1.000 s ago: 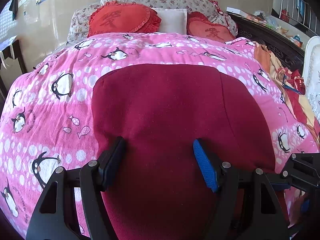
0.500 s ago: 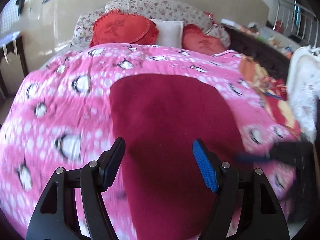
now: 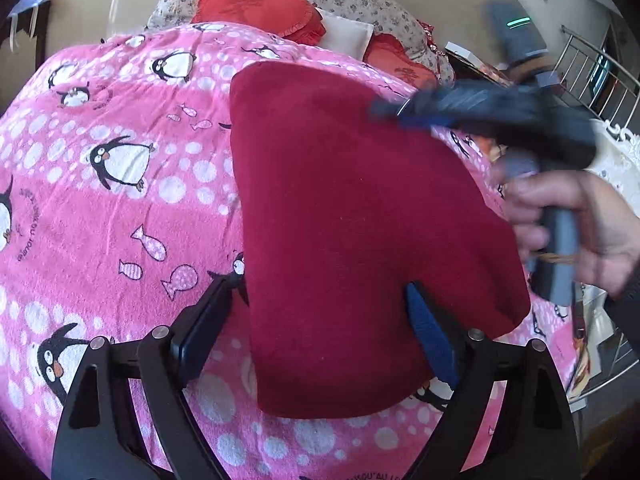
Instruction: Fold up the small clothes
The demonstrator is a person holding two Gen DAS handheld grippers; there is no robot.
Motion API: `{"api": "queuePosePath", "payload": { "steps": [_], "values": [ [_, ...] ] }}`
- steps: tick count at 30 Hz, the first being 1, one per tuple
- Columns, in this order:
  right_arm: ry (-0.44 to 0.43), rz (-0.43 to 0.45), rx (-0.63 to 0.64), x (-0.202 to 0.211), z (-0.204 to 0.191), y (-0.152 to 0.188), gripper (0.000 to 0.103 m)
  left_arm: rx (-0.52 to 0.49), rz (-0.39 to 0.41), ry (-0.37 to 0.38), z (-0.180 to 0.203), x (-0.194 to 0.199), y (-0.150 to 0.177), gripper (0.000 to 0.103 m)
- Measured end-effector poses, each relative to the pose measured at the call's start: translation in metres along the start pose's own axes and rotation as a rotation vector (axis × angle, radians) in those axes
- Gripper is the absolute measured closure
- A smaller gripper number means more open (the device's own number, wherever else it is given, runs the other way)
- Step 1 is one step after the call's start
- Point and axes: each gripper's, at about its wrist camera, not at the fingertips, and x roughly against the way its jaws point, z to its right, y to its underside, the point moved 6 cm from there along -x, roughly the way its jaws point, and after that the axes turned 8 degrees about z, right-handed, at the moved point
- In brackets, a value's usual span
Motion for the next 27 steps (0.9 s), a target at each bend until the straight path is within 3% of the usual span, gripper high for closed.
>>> {"api": "queuePosePath", "payload": {
  "steps": [1,6,10,14,16,18,20,22,27],
  "values": [
    [0.005,-0.049,-0.018,-0.012,0.003,0.007,0.063,-0.006,0.001,-0.005,0.001,0.0,0.0,0.014],
    [-0.002,-0.007,0.013,-0.011,0.002,0.015,0.063,0.005,-0.017,0.007,0.002,-0.003,0.001,0.01],
    [-0.022,-0.089,-0.009,0.0,-0.001,0.011,0.063,-0.044,-0.046,-0.008,0.008,-0.011,0.002,0.001],
    [-0.07,0.022,0.033,0.057,-0.019,-0.001,0.063,-0.028,-0.038,0.014,0.006,-0.01,0.002,0.001],
    [-0.101,0.027,0.105,0.08,-0.036,0.012,0.063,-0.03,-0.03,0.005,0.007,-0.009,0.002,0.001],
    [-0.104,-0.026,0.186,0.085,-0.05,0.04,0.063,-0.044,-0.019,-0.015,0.009,-0.008,0.003,0.001],
    [-0.043,-0.107,0.287,0.071,-0.049,0.077,0.063,-0.047,-0.015,-0.027,0.009,-0.007,0.005,0.001],
    [-0.014,-0.036,0.346,0.072,-0.047,0.092,0.063,-0.056,-0.015,-0.041,0.01,-0.007,0.006,0.001],
    [0.03,-0.01,0.197,0.092,-0.041,0.083,0.063,-0.016,-0.031,-0.051,0.003,0.003,0.003,0.001]
  ]
}}
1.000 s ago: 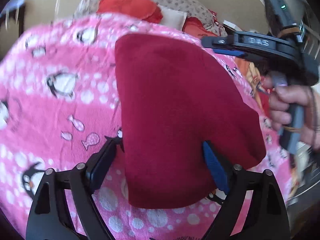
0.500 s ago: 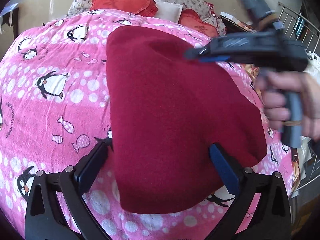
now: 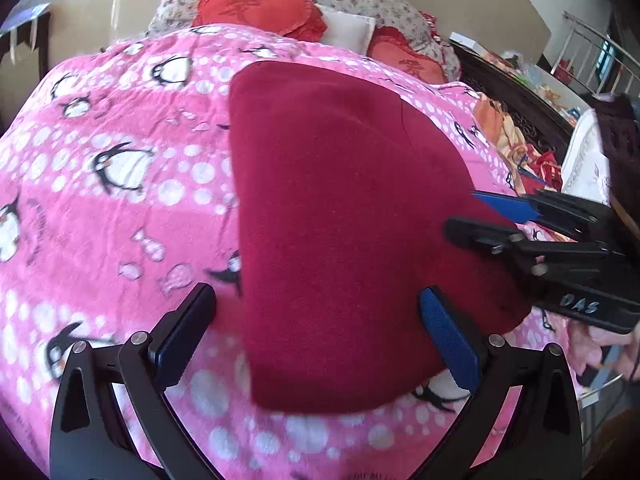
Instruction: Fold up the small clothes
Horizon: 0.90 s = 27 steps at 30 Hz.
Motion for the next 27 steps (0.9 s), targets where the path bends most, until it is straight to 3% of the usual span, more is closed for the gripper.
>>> {"api": "queuePosePath", "payload": {
  "steps": [3,5,8,11,13,18,23,27],
  "values": [
    [0.053,0.057,-0.076,0.04,0.0,0.004,0.062,-0.001,-0.04,-0.07,-0.004,0.022,0.002,0.001],
    [0.081,0.05,-0.134,0.066,-0.001,0.015,0.061,-0.037,-0.057,-0.125,0.003,0.045,0.004,0.001],
    [0.068,0.058,-0.209,0.107,-0.009,0.038,0.06,-0.087,-0.044,-0.137,0.021,0.073,0.009,0.001],
    [0.091,0.099,-0.224,0.139,-0.017,0.059,0.052,-0.125,-0.03,-0.177,0.035,0.087,0.012,0.001],
    [0.13,0.089,-0.247,0.149,-0.014,0.075,0.051,-0.138,-0.009,-0.21,0.042,0.094,0.01,0.001],
    [0.125,0.087,-0.297,0.164,-0.007,0.094,0.051,-0.205,0.016,-0.315,0.056,0.099,0.002,0.001],
    [0.158,0.11,-0.27,0.173,-0.003,0.092,0.051,-0.16,-0.019,-0.299,0.063,0.101,-0.003,0.001],
    [0.146,0.13,-0.297,0.176,0.0,0.084,0.051,-0.182,-0.028,-0.308,0.072,0.101,-0.003,0.001]
  ]
}}
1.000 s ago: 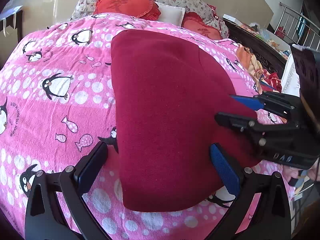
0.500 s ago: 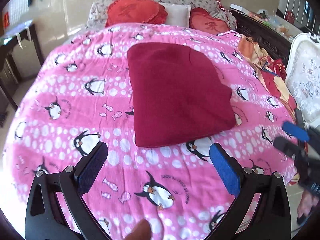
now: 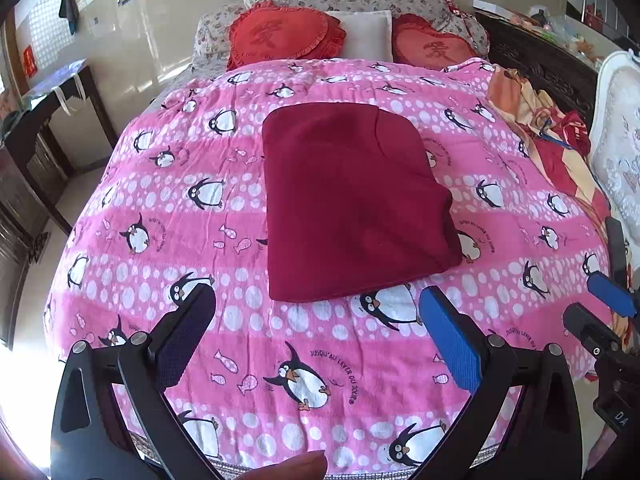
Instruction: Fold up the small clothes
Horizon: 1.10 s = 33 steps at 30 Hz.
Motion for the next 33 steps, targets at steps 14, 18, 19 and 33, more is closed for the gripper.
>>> {"api": "queuePosePath", "payload": {
  "steps": [14,18,19,33],
  "values": [
    [-0.001,0.028,0.022,0.011,-0.009,-0.012,0.051,-0.007,-0.005,0.055,0.011,0.006,-0.002,0.001],
    [0.005,0.029,0.021,0.012,-0.009,-0.014,0.051,-0.012,-0.005,0.055,0.012,0.006,-0.002,0.001],
    [0.004,0.029,0.022,0.012,-0.009,-0.015,0.051,-0.01,-0.006,0.055,0.012,0.007,-0.002,0.001],
    [-0.01,0.038,-0.013,0.016,-0.007,-0.017,0.051,0.002,-0.008,0.053,0.01,0.004,0.0,0.001]
  ]
}}
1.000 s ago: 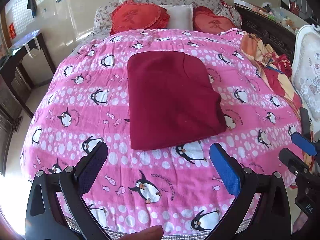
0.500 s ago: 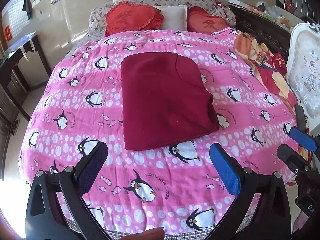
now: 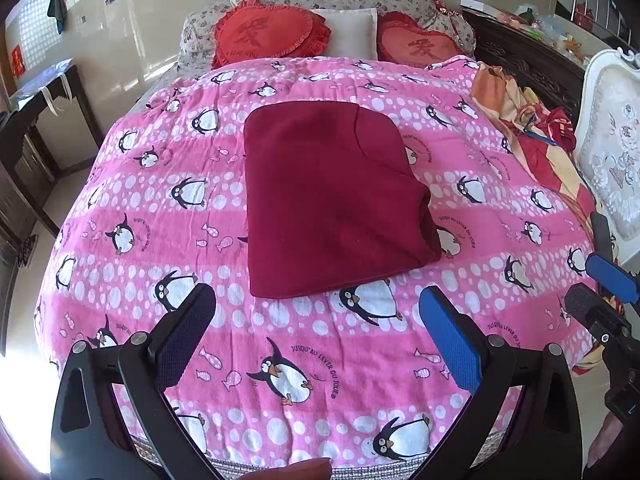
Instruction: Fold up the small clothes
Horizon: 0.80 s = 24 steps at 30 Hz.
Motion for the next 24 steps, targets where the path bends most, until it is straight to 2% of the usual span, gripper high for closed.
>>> {"api": "queuePosePath", "payload": {
  "steps": [24],
  "values": [
    [-0.007,0.007,0.006,0.0048,-0.0024,-0.0034,0.051,0.006,-0.007,0.009,0.0022,-0.0012,0.0012,0.001]
  ]
}}
